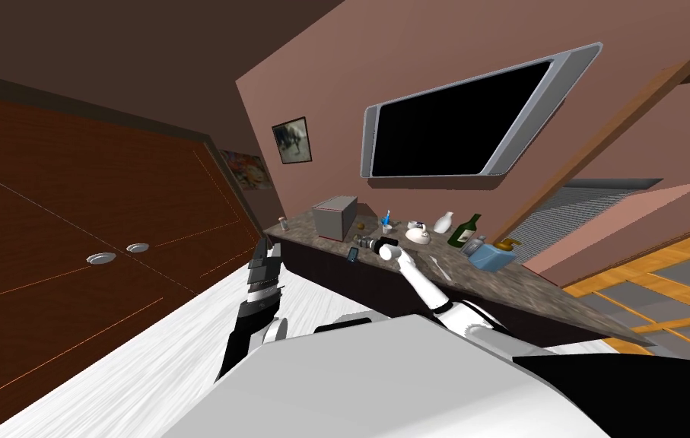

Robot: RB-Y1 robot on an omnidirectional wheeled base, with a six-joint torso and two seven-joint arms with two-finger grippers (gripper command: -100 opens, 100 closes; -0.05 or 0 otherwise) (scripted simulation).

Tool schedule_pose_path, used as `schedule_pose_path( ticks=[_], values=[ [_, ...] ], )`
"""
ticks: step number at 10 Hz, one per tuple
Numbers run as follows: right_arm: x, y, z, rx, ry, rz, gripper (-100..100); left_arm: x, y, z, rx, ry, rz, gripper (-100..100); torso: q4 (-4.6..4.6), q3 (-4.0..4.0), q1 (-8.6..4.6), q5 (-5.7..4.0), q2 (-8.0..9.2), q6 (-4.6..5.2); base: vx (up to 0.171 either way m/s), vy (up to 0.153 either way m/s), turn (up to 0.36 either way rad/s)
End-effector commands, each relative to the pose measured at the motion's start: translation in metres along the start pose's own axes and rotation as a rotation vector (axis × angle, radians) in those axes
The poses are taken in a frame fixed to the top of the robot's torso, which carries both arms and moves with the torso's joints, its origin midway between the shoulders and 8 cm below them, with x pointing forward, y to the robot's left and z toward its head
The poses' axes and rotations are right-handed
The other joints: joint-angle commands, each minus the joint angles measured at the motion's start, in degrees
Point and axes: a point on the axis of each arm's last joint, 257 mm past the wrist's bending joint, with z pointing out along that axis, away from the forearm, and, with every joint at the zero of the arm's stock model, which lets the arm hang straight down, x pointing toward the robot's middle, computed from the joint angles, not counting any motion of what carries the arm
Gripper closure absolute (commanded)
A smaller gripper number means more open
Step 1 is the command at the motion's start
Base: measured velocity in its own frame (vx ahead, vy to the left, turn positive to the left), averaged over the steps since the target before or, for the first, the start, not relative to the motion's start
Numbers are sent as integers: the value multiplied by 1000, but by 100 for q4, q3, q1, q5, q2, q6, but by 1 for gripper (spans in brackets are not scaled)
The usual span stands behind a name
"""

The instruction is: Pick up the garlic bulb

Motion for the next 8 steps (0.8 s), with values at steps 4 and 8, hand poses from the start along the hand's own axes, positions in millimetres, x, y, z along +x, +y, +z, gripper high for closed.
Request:
schedule_pose_path(
  ticks=[4, 8],
  values=[
    [-10, 5, 5, 11, -71, 132, -100, 0, 0, 0, 0, 0, 0, 0, 0, 0, -1, 0, 1, 0, 25, 7, 0],
    [-24, 16, 8, 12, -179, 294, -100, 0, 0, 0, 0, 0, 0, 0, 0, -1, -2, 0, -2, 0, 38, 5, 1]
  ],
)
